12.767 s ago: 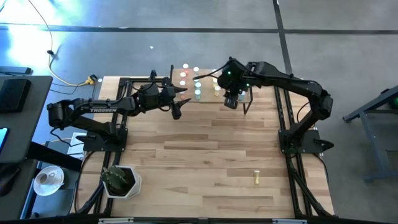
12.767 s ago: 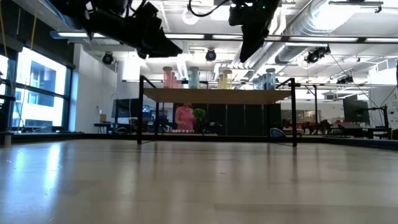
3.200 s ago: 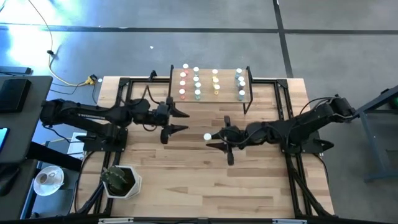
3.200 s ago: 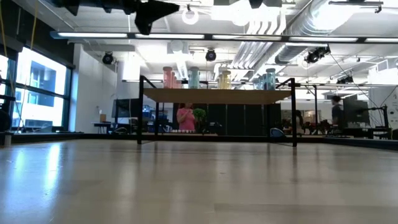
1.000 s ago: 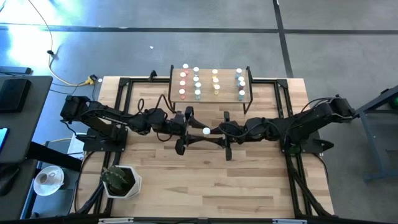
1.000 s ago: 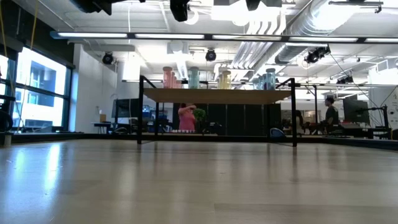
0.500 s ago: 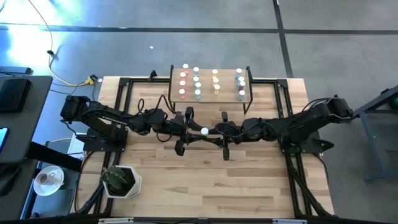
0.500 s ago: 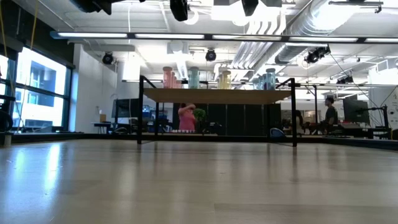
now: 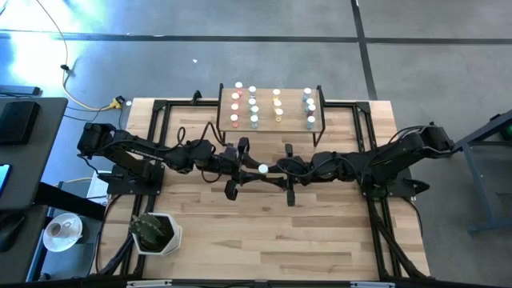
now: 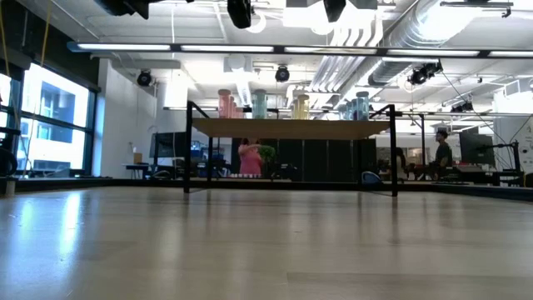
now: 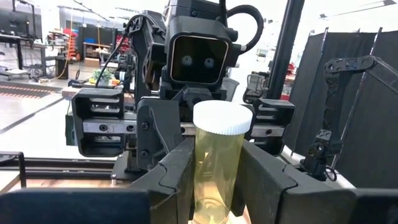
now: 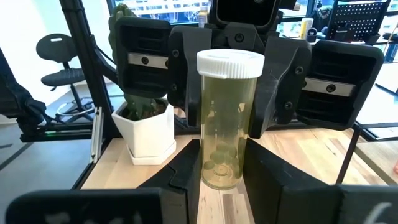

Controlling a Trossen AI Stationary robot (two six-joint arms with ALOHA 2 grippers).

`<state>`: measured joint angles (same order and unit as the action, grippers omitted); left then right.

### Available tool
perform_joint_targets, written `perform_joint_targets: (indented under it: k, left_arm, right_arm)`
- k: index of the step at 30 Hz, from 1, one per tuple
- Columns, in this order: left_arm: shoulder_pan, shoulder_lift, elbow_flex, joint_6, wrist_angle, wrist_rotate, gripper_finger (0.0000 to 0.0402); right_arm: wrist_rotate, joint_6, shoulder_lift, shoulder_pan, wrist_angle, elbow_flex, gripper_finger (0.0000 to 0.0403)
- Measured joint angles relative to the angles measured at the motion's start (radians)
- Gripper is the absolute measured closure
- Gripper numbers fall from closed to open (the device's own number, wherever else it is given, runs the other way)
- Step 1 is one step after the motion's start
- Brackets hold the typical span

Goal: Pick and place medicine bottles onto shelf by color
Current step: Put the yellow medicine bottle on the shelf

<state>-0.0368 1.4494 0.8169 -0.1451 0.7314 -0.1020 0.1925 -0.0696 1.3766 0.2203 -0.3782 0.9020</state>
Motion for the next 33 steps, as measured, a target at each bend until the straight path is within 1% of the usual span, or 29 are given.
perform_joint_targets:
  k: [9,17,21,24,33]
  left_arm:
    - [0.000,0.000,0.000,-0.004,-0.006,0.013,0.0297]
    - [0.001,0.001,0.000,0.003,-0.013,0.016,0.0256]
    - [0.000,0.001,0.000,-0.005,-0.013,0.019,0.0249]
    - [0.000,0.001,0.000,0.006,-0.013,0.018,0.0259]
    - [0.000,0.001,-0.001,0.021,-0.017,0.019,0.0312]
  right_arm:
    - [-0.004,0.000,0.000,0.000,-0.001,0.000,0.0318]
    - [-0.004,0.000,0.000,0.000,-0.008,0.000,0.0318]
    - [-0.005,0.000,0.000,0.000,-0.007,0.000,0.0318]
    - [-0.009,0.000,0.000,0.000,-0.007,0.000,0.0318]
    - [-0.012,0.000,0.000,0.000,-0.007,0.000,0.0315]
